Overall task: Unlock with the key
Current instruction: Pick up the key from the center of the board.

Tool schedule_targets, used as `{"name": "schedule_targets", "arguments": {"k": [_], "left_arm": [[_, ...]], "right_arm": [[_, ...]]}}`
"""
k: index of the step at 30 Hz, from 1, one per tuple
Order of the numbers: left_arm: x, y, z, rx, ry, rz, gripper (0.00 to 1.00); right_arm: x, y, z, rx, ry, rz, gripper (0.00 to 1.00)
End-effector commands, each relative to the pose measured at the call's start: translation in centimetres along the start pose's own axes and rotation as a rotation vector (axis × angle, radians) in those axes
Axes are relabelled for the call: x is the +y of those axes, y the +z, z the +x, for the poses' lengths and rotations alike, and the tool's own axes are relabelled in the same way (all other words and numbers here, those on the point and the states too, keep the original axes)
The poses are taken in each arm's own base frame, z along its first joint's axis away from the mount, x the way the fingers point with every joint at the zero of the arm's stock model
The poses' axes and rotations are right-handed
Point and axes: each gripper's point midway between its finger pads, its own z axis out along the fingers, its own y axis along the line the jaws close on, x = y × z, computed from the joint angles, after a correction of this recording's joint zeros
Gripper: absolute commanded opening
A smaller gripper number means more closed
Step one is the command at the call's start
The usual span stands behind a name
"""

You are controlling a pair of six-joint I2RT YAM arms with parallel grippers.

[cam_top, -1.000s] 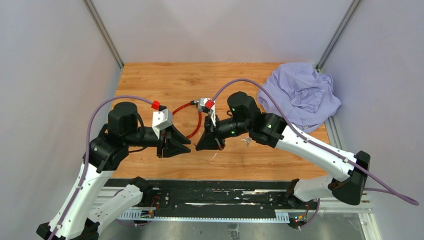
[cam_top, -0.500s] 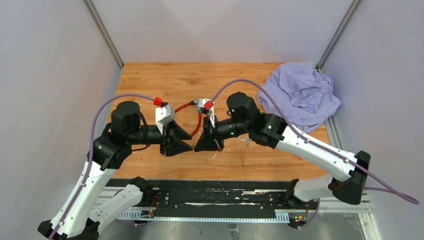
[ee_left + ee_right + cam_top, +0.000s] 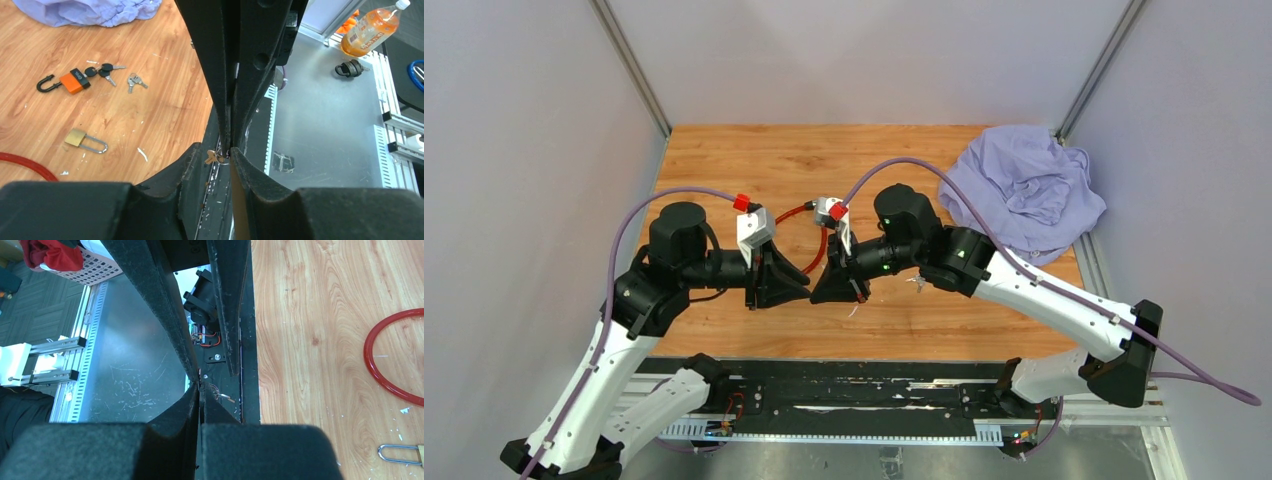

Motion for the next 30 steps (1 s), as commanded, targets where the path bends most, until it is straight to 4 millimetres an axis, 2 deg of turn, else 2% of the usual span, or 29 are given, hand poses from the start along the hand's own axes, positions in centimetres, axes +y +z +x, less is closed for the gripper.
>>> {"name": "schedule_targets", "arguments": {"k": [1, 11, 22, 23, 25, 29, 30], "left_arm": [[-0.6, 0.1, -0.6, -0.015, 0.013, 0.032, 0.28], [-0.5, 0.0, -0.4, -0.016, 0.015, 0.025, 0.00], [0.0, -0.1, 0.4, 0.031, -0.013, -0.004, 0.00], [0.0, 0.0, 0.3, 0.032, -0.024, -0.001, 0.01], [-0.2, 0.0, 0.1, 0.028, -0.035, 0.013, 0.11], [-0.6, -0.2, -0.6, 0.010, -0.019, 0.015, 0.37], [-0.8, -0.3, -0.8, 0.004, -0.012, 0.018, 0.40]], "right_arm": [[1.0, 0.1, -1.6, -0.032, -0.053, -0.022, 0.01], [1.1, 0.5, -1.8, -0.037, -0.058, -0.019, 0.01], [0.2, -0.1, -2.7, -0.126, -0.088, 0.076, 0.01], [0.2, -0.2, -2.8, -0.130, -0.091, 0.083, 0.01], [0.1, -0.3, -2.7, -0.130, -0.093, 0.088, 0.01], [0.2, -0.4, -2.4, -0.119, -0.090, 0.088, 0.01], [0.2, -0.4, -2.3, -0.119, -0.090, 0.090, 0.01]]}}
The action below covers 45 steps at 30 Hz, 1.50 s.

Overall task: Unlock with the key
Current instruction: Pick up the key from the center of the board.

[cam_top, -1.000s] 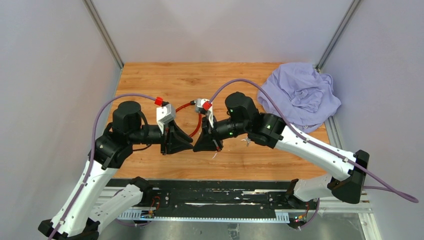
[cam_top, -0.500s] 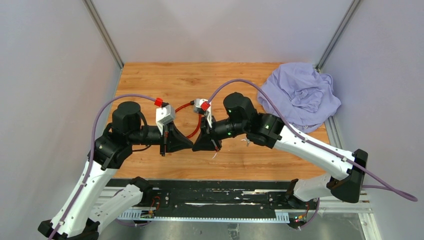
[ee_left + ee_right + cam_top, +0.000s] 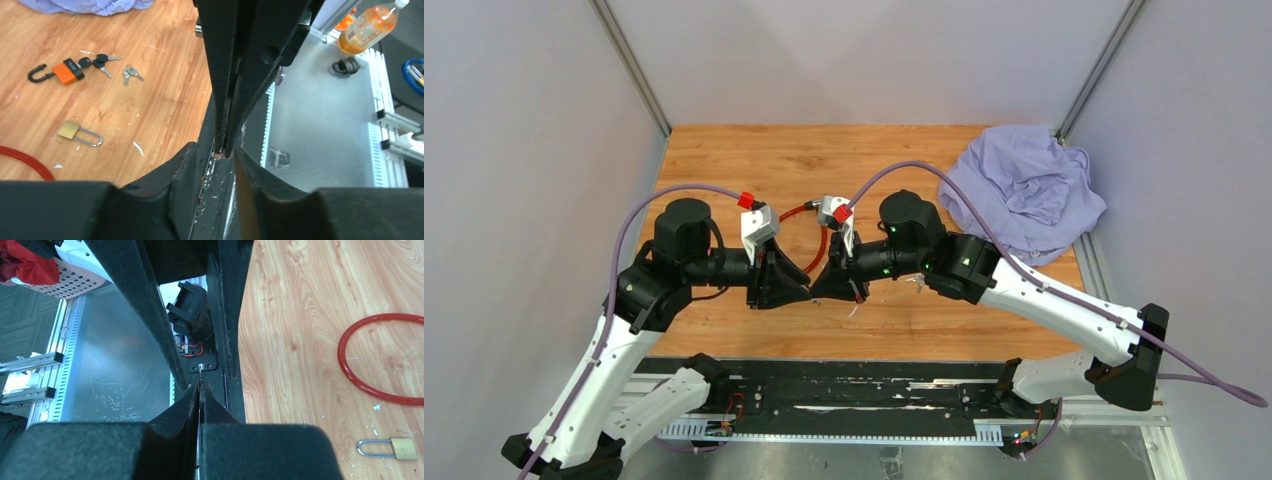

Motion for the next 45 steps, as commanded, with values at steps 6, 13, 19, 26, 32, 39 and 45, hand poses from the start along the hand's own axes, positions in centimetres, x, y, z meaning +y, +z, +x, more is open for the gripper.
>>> {"name": "schedule_targets", "arguments": {"k": [6, 13, 19, 26, 32, 39, 45], "left_arm": [[-1.8, -0.9, -1.5, -0.028, 0.043, 0.032, 0.29], [-2.0, -1.5, -2.3, -0.025, 0.122, 0.022, 0.17], [-2.5, -1.3, -2.3, 0.000, 0.108, 0.072, 0.41], [-2.1, -0.9, -2.5, -0.037, 0.071, 0.066, 0.42], [-1.7, -0.7, -2.9, -0.050, 0.066, 0.046, 0.33], [-1.3, -0.6, -2.7, -0.048, 0.059, 0.025, 0.16], [-0.6, -0.5, -1.6, -0.022, 0.039, -0.002, 0.29]], "right_arm": [[0.9, -0.6, -1.9, -0.082, -0.057, 0.000, 0.01], [1.4, -0.9, -1.7, -0.071, -0.057, -0.019, 0.01], [1.7, -0.9, -1.7, -0.066, -0.055, -0.035, 0.01], [1.8, -0.8, -2.2, -0.073, -0.059, -0.044, 0.01], [1.9, -0.7, -2.4, -0.074, -0.059, -0.052, 0.01], [2.0, -0.6, -2.6, -0.078, -0.062, -0.055, 0.01], [1.9, -0.5, -2.7, -0.076, -0.062, -0.052, 0.00]]}}
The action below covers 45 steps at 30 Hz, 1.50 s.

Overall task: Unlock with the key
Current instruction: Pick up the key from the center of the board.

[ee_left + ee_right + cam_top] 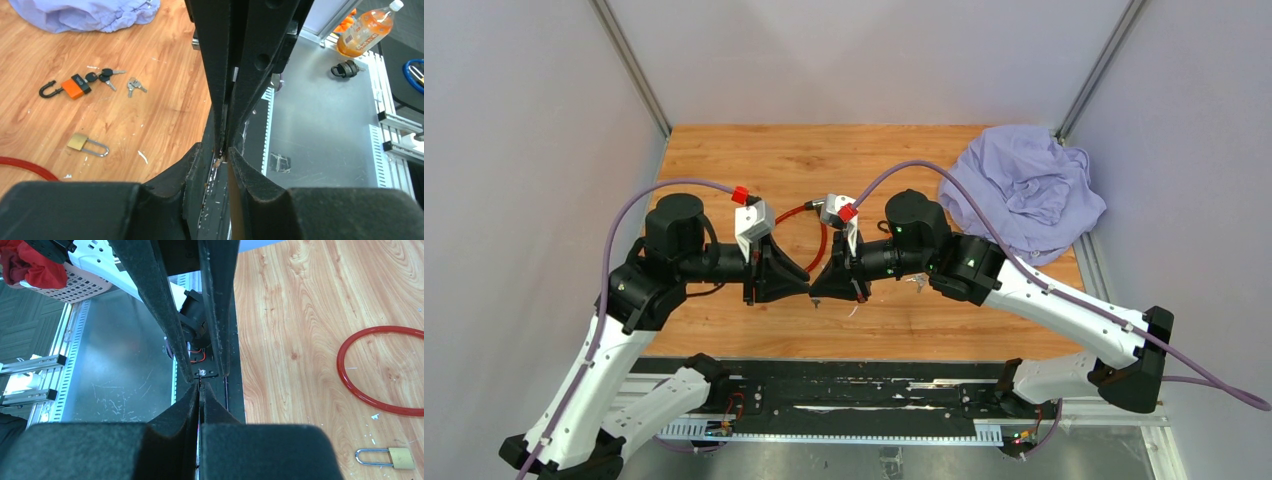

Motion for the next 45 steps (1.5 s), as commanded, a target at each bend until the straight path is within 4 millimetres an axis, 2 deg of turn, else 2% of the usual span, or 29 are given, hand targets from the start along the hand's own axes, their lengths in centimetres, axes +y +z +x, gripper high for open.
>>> {"name": "schedule_targets", "arguments": {"k": [1, 4, 10, 13, 23, 35, 36, 42, 45], "left_arm": [[0.2, 0.0, 0.4, 0.006, -0.007, -0.016, 0.31], [0.3, 0.0, 0.0, -0.003, -0.001, -0.025, 0.29], [0.1, 0.1, -0.6, -0.026, -0.013, -0.015, 0.12], [-0.3, 0.0, -0.8, -0.033, -0.004, 0.002, 0.00], [-0.5, -0.3, 0.8, 0.035, 0.035, 0.022, 0.00], [-0.7, -0.2, 0.9, 0.054, 0.061, 0.057, 0.00], [-0.8, -0.2, 0.9, 0.054, 0.072, 0.064, 0.00], [-1.4, -0.7, 1.4, 0.082, 0.193, 0.112, 0.00], [-1.6, -1.0, 1.4, 0.096, 0.296, 0.137, 0.00]], "right_arm": [[1.2, 0.0, -1.6, -0.031, -0.032, -0.037, 0.01], [1.2, 0.0, -1.6, -0.030, -0.031, -0.038, 0.01], [1.2, 0.2, -1.6, -0.027, -0.032, -0.038, 0.01], [1.2, 0.1, -1.6, -0.028, -0.032, -0.038, 0.01], [1.1, -0.1, -1.9, -0.043, -0.038, -0.025, 0.01], [1.0, -0.3, -1.7, -0.051, -0.042, -0.014, 0.01], [1.0, -0.3, -1.7, -0.050, -0.041, -0.014, 0.02], [1.7, -0.7, -2.1, -0.066, -0.044, -0.039, 0.31], [2.0, -1.2, -2.5, -0.086, -0.041, -0.034, 0.41]]}}
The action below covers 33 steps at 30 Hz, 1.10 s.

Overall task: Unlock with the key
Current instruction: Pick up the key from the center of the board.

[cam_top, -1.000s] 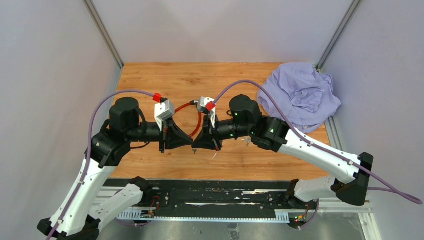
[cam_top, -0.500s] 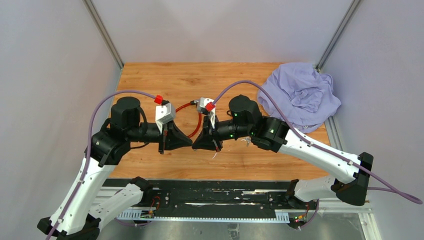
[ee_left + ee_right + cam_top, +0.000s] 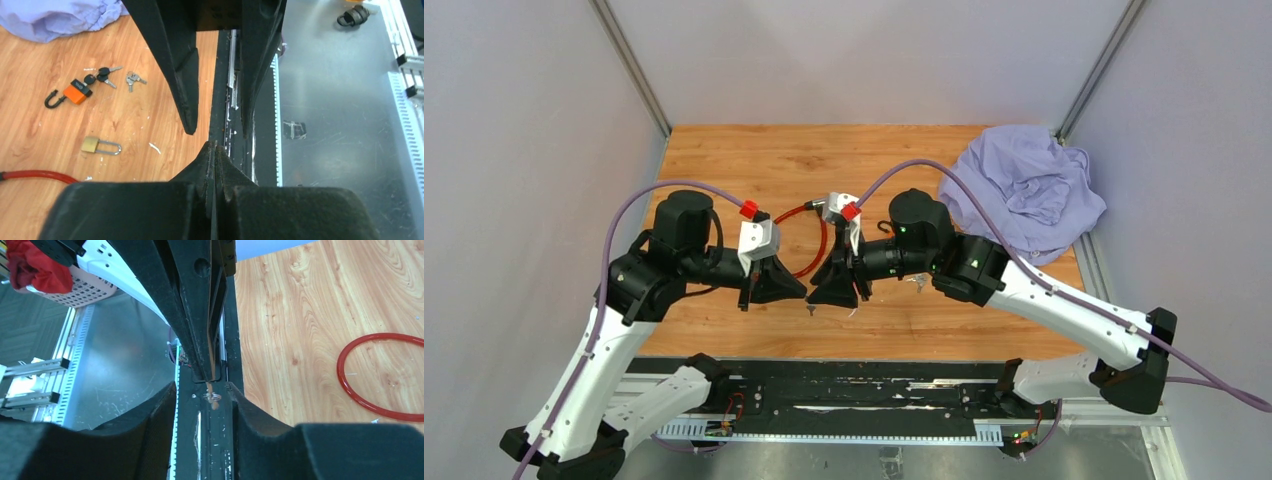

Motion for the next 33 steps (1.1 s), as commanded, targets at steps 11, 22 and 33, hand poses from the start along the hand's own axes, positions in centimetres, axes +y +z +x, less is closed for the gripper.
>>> {"name": "schedule_targets", "arguments": {"k": [11, 22, 33], "left_arm": [[-0.7, -1.9, -3.0, -0.010, 0.698, 0.046, 0.00], [-0.9, -1.9, -3.2, 0.052, 1.242, 0.066, 0.00], [-1.1, -2.4, -2.0, 0.123, 1.736, 0.109, 0.00]], "right_arm": [[-1.1, -3.4, -3.7, -0.223, 0.268, -0.199, 0.53], [-1.4, -2.9, -6.5, -0.289, 0.474, -0.625, 0.64], [-2.4, -2.5, -5.9, -0.229, 0.516, -0.682, 0.51]]}}
